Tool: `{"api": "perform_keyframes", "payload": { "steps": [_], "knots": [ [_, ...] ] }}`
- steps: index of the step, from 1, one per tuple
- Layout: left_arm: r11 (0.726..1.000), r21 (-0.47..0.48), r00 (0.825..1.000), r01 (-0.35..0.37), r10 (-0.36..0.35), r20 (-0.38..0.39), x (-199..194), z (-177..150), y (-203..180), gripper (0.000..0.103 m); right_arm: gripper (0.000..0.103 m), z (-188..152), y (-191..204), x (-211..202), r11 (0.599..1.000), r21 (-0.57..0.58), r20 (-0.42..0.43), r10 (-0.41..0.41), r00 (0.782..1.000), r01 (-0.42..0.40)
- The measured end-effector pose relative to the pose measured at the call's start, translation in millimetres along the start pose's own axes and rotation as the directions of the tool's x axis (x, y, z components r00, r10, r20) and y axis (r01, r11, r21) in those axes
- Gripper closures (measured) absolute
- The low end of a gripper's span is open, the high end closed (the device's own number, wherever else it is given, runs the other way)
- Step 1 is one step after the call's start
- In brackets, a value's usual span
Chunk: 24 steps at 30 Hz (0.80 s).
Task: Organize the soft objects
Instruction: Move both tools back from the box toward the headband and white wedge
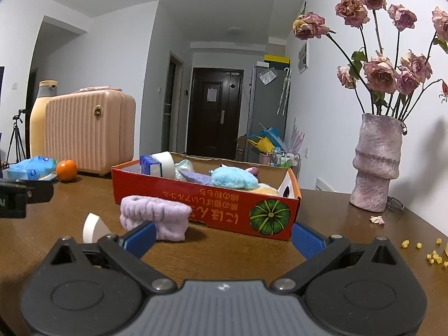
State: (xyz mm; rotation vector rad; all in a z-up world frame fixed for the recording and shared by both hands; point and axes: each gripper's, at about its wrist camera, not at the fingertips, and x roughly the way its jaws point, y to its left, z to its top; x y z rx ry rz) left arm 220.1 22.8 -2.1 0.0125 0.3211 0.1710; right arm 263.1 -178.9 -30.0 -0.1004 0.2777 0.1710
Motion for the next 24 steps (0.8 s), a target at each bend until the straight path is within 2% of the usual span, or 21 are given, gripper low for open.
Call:
{"api": "perform_keyframes", "payload": {
  "steps": [9,15,22,24],
  "knots": [
    [0.999,-0.014,0.999,0.036,-0.036,-0.021,-3.1,-4.3,5.6,0.0,0.0,-1.3,1.8,-4.9,1.0,-0.005,-0.01,0.017,1.0,-0.017],
    [0.999,-0.021,0.999,0.046,-0.047,-0.028,-1.8,-4.6,7.2,0.0,0.0,-1.0,1.2,-6.1,0.998,0.014,-0.023,0.056,0.998,-0.055],
    [0.997,0.004,0.994,0.074,-0.073,-0.083,11.3,-10.5,9.0,0.0,0.0,-1.7,0.6,-4.6,0.997,0.031,-0.05,0.066,0.997,-0.064],
    [0.995,0.005,0.988,0.096,-0.095,-0.125,21.0,-11.8,9.2,0.0,0.0,-1.9,0.1,-4.5,0.997,0.038,-0.057,0.07,0.996,-0.068]
  ]
}}
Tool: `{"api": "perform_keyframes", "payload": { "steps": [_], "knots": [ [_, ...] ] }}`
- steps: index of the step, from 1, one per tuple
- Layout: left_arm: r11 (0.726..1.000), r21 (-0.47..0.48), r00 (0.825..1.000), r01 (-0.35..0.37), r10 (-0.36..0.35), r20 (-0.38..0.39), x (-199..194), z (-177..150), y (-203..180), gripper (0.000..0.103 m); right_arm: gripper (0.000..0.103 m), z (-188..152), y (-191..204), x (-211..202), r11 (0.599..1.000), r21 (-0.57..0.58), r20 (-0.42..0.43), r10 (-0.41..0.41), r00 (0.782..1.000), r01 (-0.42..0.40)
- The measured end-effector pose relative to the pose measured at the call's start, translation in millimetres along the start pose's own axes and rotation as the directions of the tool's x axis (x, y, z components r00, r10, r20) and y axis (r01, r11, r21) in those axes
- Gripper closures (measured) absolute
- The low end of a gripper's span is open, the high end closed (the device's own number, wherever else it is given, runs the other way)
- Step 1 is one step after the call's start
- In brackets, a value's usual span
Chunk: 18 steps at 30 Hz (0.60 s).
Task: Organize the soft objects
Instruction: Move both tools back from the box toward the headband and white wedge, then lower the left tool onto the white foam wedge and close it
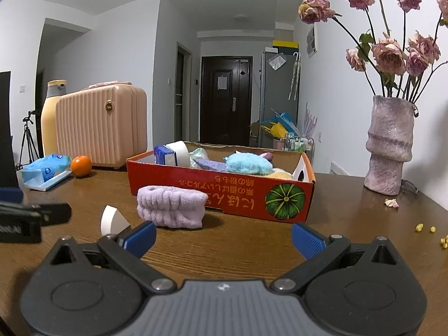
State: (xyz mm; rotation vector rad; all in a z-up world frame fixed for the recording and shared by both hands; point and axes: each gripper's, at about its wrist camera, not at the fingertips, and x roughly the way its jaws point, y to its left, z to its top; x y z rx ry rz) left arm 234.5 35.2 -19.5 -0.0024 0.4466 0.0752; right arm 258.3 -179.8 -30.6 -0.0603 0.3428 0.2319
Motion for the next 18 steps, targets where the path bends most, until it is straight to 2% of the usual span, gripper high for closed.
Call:
{"api": "perform_keyframes", "payload": {
  "steps": [2,5,11,15,16,18],
  "knots": [
    [1.0,0.009,0.999,0.016,-0.015,-0.05,11.8,-0.3,-1.6,0.0,0.0,-0.1,-0.4,0.2,1.0,0.008,-0.006,0.006,1.0,-0.006],
    [0.999,0.034,0.995,0.001,0.002,-0.098,30.2,-0.3,-6.8,0.0,0.0,-0.5,0.3,0.6,1.0,0.008,-0.012,0.005,1.0,-0.005],
    [0.999,0.031,0.991,-0.022,0.026,-0.132,63.0,7.2,-10.7,0.0,0.0,0.2,-2.3,3.7,0.999,0.027,-0.025,-0.017,1.0,0.017],
    [1.0,0.027,0.989,-0.013,0.017,-0.144,77.9,13.0,-12.8,0.0,0.0,0.4,-9.2,9.4,0.998,0.058,-0.048,-0.03,0.998,0.033],
    [1.0,0.029,0.989,-0.009,0.013,-0.15,81.3,13.8,-14.0,0.001,0.0,0.3,-11.3,11.0,0.997,0.067,-0.054,-0.033,0.998,0.037],
    [0.999,0.038,0.987,0.004,0.002,-0.159,85.3,14.8,-18.0,0.01,0.0,0.8,-15.1,14.9,0.995,0.086,-0.067,-0.039,0.997,0.044]
  ]
}}
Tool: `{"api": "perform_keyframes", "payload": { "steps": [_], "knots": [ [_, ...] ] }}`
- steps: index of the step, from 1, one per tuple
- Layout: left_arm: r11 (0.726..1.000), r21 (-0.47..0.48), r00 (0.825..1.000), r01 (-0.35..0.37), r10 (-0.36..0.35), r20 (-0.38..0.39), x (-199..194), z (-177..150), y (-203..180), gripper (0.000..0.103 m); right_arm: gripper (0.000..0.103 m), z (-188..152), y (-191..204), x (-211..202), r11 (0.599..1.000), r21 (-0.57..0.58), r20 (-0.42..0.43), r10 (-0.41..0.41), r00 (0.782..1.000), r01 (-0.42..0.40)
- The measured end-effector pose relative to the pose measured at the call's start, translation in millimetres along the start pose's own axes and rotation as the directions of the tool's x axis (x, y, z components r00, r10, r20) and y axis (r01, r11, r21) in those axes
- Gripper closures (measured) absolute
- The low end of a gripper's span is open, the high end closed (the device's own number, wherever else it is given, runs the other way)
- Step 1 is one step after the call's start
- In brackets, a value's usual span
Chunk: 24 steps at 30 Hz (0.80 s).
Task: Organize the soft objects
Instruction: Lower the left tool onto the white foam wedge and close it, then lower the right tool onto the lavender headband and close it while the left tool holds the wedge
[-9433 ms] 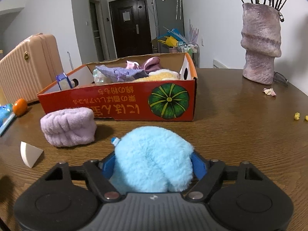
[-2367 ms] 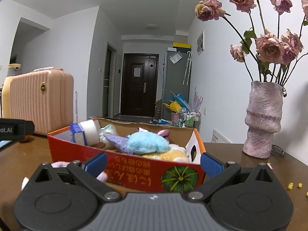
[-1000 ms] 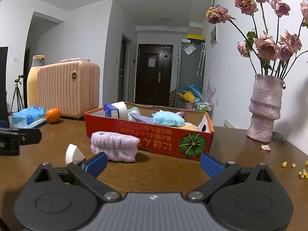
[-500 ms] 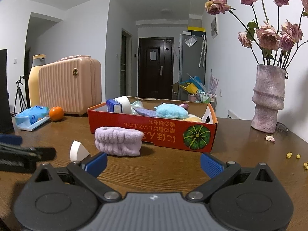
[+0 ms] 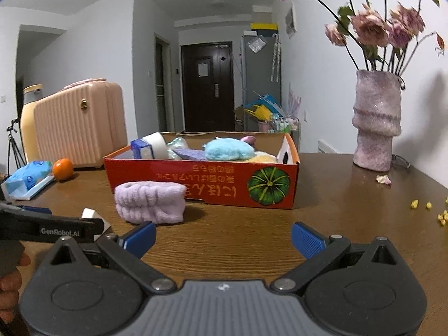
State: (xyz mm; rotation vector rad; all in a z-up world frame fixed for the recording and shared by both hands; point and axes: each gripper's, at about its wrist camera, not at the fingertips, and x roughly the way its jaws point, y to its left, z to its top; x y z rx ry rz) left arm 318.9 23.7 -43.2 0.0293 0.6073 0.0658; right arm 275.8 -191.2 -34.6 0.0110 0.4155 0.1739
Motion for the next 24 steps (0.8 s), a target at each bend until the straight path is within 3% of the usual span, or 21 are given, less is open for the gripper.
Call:
{"api": "perform_keyframes", "payload": {
  "steps": [1,8,9,11,24],
  "knots": [
    [1.0,0.008,1.0,0.003,-0.003,-0.005,2.5,0.7,-2.0,0.013,0.0,0.5,-1.7,2.1,1.0,0.009,-0.004,-0.004,1.0,0.004],
    [0.998,0.017,0.996,0.057,-0.056,-0.062,18.0,5.1,-8.8,0.074,0.0,5.7,-8.4,20.3,0.998,0.053,-0.03,-0.026,0.999,0.028],
    [0.998,0.01,0.995,0.065,-0.064,-0.071,20.1,5.7,-8.2,0.078,0.0,6.2,-8.4,22.2,0.998,0.057,-0.032,-0.027,0.999,0.029],
    [0.998,0.004,0.996,0.061,-0.06,-0.07,21.0,6.3,-6.3,0.084,0.0,7.1,-8.1,26.3,0.998,0.06,-0.04,-0.028,0.999,0.03],
    [0.998,-0.018,0.998,0.068,-0.068,0.007,3.4,11.0,1.1,0.084,0.0,8.3,-5.5,33.7,0.998,0.06,-0.051,-0.028,0.998,0.031]
  ]
}}
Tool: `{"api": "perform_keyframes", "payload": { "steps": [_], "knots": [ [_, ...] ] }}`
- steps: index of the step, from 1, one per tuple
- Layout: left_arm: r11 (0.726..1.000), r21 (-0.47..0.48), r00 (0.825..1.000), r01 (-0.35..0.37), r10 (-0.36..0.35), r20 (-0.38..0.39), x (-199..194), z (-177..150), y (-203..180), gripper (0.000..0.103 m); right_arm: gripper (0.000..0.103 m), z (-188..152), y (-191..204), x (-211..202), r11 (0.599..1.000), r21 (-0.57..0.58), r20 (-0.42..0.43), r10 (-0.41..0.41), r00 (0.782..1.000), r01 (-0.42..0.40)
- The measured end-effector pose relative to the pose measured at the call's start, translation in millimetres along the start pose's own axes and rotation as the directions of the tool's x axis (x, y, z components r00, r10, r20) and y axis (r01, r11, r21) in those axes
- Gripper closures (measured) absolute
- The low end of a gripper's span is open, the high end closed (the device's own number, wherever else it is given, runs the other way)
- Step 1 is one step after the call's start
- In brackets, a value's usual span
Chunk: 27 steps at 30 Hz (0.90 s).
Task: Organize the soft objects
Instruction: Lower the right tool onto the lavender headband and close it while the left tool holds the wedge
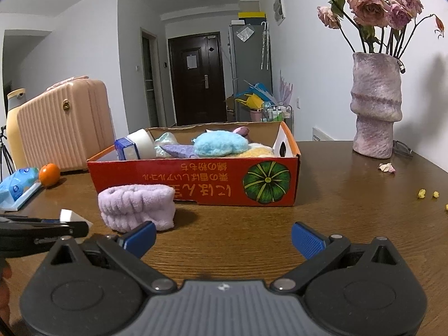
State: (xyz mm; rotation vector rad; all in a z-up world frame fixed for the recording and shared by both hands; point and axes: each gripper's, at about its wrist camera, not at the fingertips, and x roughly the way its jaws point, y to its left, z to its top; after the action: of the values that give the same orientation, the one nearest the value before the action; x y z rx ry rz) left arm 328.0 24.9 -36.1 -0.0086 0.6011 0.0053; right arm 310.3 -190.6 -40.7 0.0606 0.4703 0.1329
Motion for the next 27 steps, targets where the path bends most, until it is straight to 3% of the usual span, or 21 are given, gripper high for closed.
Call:
{"api": "perform_keyframes", "payload": {
  "steps": [8,17,27],
  "knots": [
    [0.999,-0.035,0.998,-0.034,0.035,0.049,-15.4,1.7,25.5,0.084,0.0,3.9,13.7,12.0,1.0,0.013,-0.012,0.017,1.0,-0.017],
    [0.993,-0.086,0.995,-0.082,0.087,0.058,-24.9,0.4,67.8,0.084,0.0,6.4,60.2,36.2,0.995,-0.039,-0.067,0.091,0.994,-0.094],
    [0.986,-0.111,0.989,-0.126,0.134,0.066,-26.9,2.2,104.5,0.084,0.0,13.4,99.1,70.7,0.992,-0.083,-0.128,0.081,0.988,-0.093]
  ]
}}
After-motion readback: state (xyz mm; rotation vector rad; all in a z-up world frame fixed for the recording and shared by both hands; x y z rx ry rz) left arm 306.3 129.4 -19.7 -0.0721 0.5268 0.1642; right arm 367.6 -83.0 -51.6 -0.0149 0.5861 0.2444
